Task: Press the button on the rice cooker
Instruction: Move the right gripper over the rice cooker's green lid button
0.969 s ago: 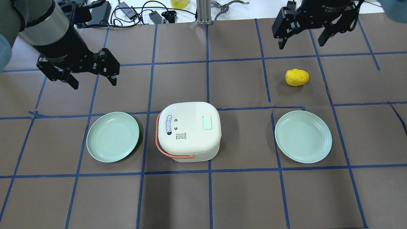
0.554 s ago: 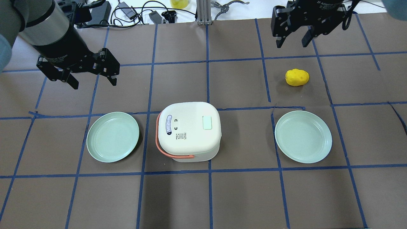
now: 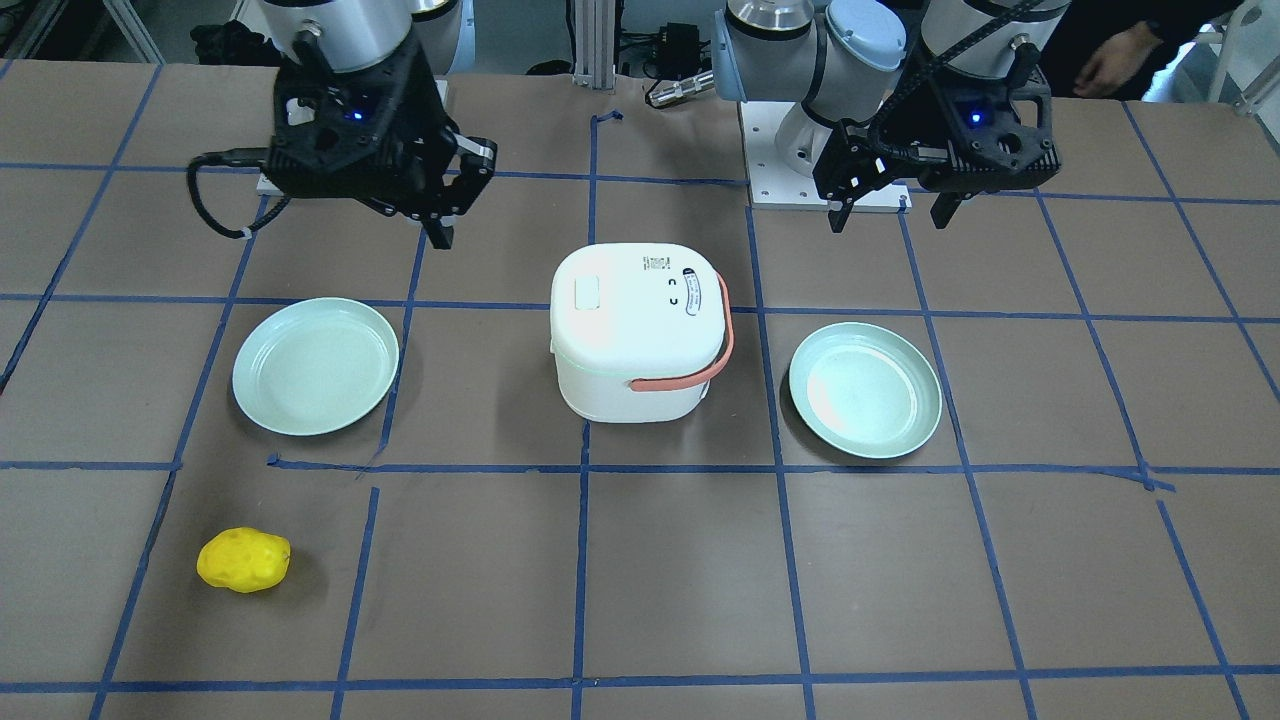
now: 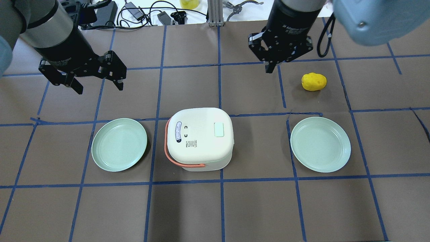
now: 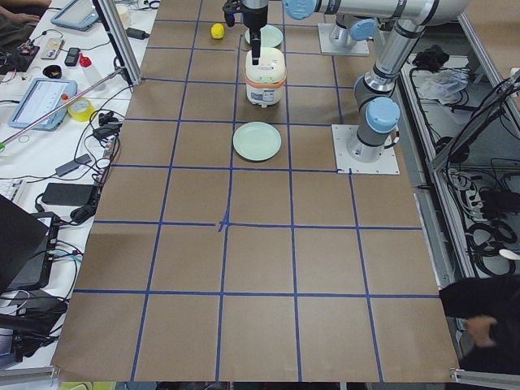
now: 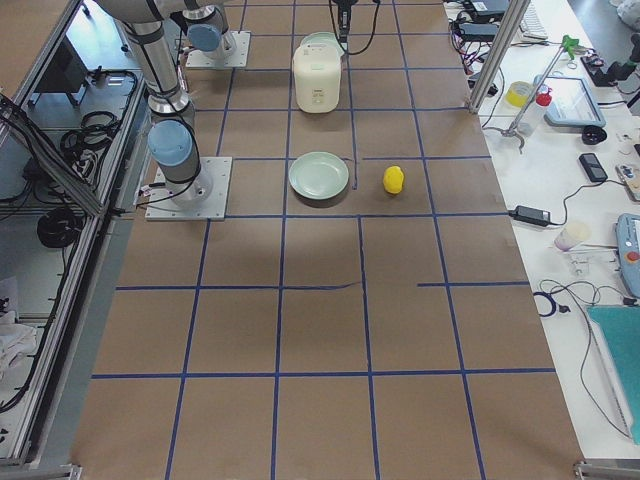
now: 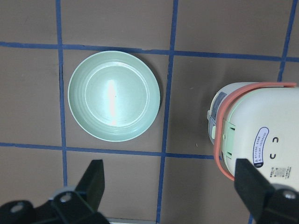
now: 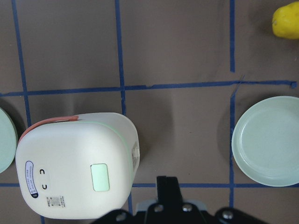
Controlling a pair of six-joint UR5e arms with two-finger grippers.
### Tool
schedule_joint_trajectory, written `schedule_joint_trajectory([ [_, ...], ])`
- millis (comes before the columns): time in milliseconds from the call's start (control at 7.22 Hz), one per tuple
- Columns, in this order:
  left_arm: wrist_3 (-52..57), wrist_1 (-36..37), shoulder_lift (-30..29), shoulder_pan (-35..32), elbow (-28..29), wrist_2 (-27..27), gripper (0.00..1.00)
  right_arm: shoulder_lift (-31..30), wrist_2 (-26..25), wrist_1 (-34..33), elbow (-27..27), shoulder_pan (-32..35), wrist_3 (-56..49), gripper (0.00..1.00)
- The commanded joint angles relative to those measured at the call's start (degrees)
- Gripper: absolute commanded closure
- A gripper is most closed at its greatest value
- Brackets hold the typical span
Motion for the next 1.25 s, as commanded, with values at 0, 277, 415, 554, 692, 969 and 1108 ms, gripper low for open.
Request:
schedule_joint_trajectory([
  [0, -0.02, 0.00, 0.00, 0.00, -0.03, 0.00, 0.00, 3.20, 0.43, -1.50, 1.08, 7.22, 12.24, 1.00],
  [277, -0.02, 0.00, 0.00, 0.00, -0.03, 0.00, 0.00, 4.88, -0.01, -13.14, 8.07, 11.02, 23.01, 1.00],
  [415, -0.02, 0.00, 0.00, 0.00, -0.03, 0.00, 0.00, 4.79, -0.27, -15.37, 10.38, 11.91, 22.78, 1.00],
  [554, -0.02, 0.00, 0.00, 0.00, -0.03, 0.00, 0.00, 4.97, -0.36, -15.22, 11.62, 12.18, 22.34, 1.00],
  [692, -0.02, 0.00, 0.00, 0.00, -0.03, 0.00, 0.00, 5.06, -0.53, -14.78, 12.07, 12.53, 22.08, 1.00],
  [969, 0.07, 0.00, 0.00, 0.00, -0.03, 0.00, 0.00, 5.23, -0.62, -14.60, 12.16, 12.62, 21.11, 1.00],
  [1108, -0.02, 0.00, 0.00, 0.00, -0.03, 0.00, 0.00, 5.32, -0.80, -14.60, 12.16, 12.62, 20.93, 1.00],
])
